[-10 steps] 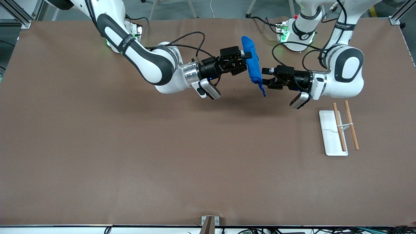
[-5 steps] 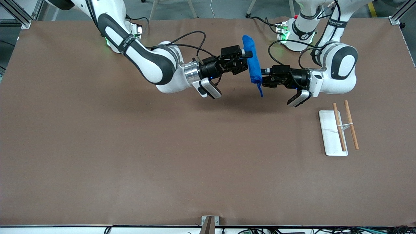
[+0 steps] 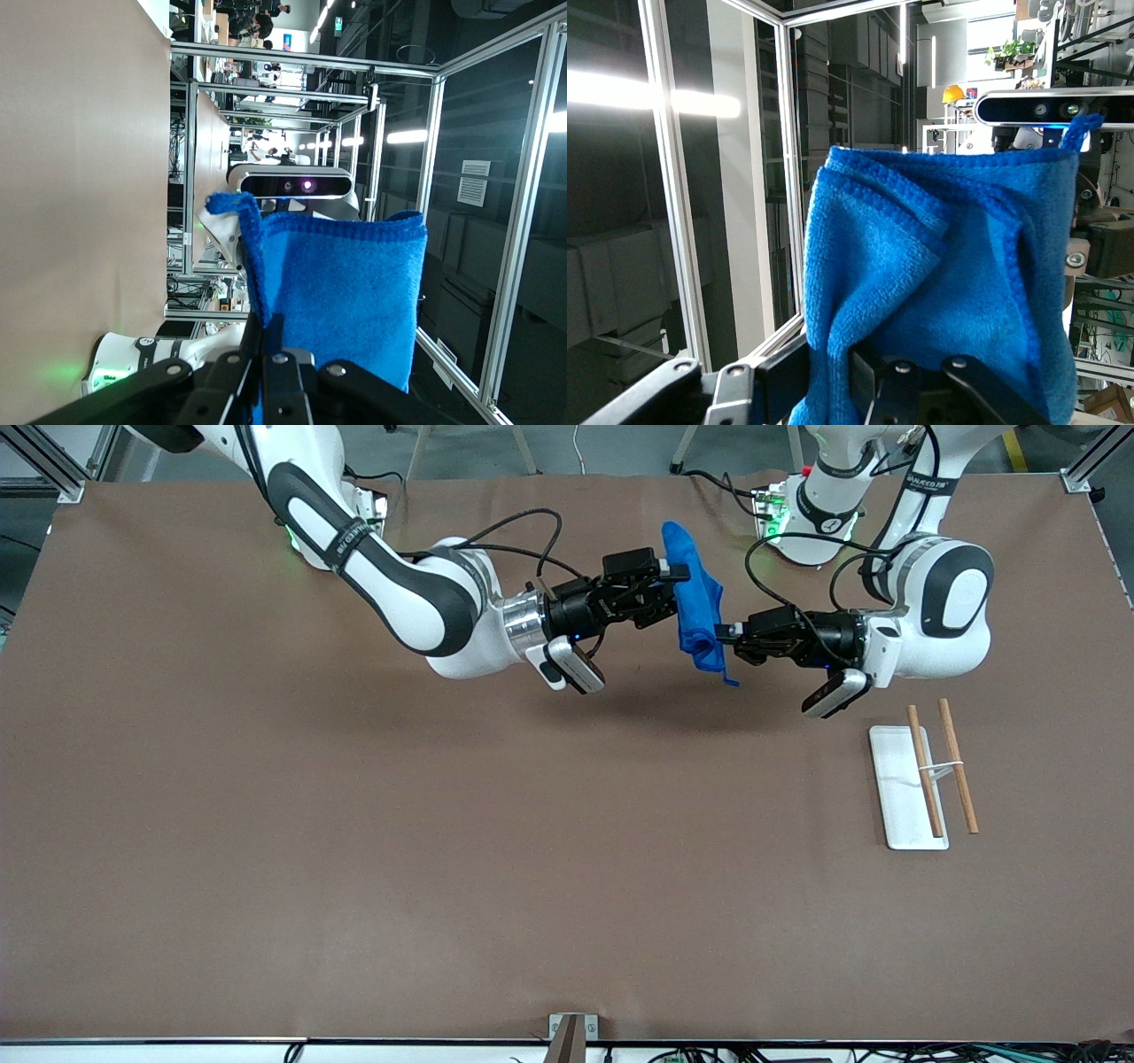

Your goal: Right arm passes towel to left arm to hang

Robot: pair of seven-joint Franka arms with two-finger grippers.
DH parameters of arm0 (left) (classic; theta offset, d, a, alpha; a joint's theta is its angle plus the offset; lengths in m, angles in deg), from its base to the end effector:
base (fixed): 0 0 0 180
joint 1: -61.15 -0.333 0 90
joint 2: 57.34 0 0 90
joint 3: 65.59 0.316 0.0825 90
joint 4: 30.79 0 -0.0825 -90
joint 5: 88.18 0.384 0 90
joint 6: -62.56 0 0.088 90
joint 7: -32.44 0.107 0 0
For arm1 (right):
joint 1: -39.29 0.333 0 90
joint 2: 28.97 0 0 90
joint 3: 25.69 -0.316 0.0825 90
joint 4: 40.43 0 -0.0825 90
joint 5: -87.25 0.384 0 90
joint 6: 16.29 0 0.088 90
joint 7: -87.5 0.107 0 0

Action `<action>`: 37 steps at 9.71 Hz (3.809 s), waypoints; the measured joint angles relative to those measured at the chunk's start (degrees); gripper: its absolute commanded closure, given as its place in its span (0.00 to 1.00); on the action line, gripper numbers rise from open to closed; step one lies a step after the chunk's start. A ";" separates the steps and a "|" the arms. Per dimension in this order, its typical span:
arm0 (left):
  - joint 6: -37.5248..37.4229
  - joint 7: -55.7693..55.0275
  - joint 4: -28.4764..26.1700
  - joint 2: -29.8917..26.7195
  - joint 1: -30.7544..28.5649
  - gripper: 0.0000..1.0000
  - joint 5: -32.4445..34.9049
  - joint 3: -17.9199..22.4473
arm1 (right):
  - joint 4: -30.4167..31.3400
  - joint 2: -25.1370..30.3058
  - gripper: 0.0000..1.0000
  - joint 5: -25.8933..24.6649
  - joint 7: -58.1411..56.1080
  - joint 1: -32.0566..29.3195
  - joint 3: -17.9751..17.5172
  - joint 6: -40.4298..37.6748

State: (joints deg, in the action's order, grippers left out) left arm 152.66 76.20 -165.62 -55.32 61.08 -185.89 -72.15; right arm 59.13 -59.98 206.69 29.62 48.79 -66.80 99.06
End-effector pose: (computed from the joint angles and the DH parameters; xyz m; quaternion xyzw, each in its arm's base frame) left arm 0.4721 -0.1601 0.3682 0.6727 0.0152 -0.0267 0.7393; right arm 0.4573 0.5180 0.4088 -0.5519 -0.0345 0.0266 0.8328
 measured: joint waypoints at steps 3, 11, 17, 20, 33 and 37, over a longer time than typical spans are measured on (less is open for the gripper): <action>0.05 0.00 0.03 0.00 0.02 1.00 1.66 1.02 | -0.28 0.00 0.00 0.30 -0.09 -0.09 0.03 5.08; 0.51 -3.29 12.05 2.43 -0.40 1.00 36.46 16.28 | 2.44 3.08 0.00 -35.84 13.96 -6.81 14.83 18.91; 0.94 -3.51 27.23 9.19 -1.04 1.00 62.01 28.72 | 3.41 9.49 0.00 -85.63 28.31 -7.17 35.87 14.82; 4.08 -3.61 33.10 11.73 -1.45 1.00 70.70 30.28 | 3.35 15.10 0.00 -107.90 46.56 -7.26 42.53 13.73; 17.03 -3.48 37.13 14.84 -1.66 0.00 77.49 32.42 | -13.95 31.21 0.00 -121.12 57.61 -8.01 46.95 -27.38; 18.13 -14.50 38.60 8.02 0.37 0.00 92.48 21.19 | -13.18 31.01 0.00 -121.77 57.65 -7.97 46.91 -27.17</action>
State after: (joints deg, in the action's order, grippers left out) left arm 170.79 61.70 -127.02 -47.30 61.45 -93.41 -50.96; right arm 45.95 -28.97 84.92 87.27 40.82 -19.89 71.89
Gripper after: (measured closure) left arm 0.000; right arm 0.000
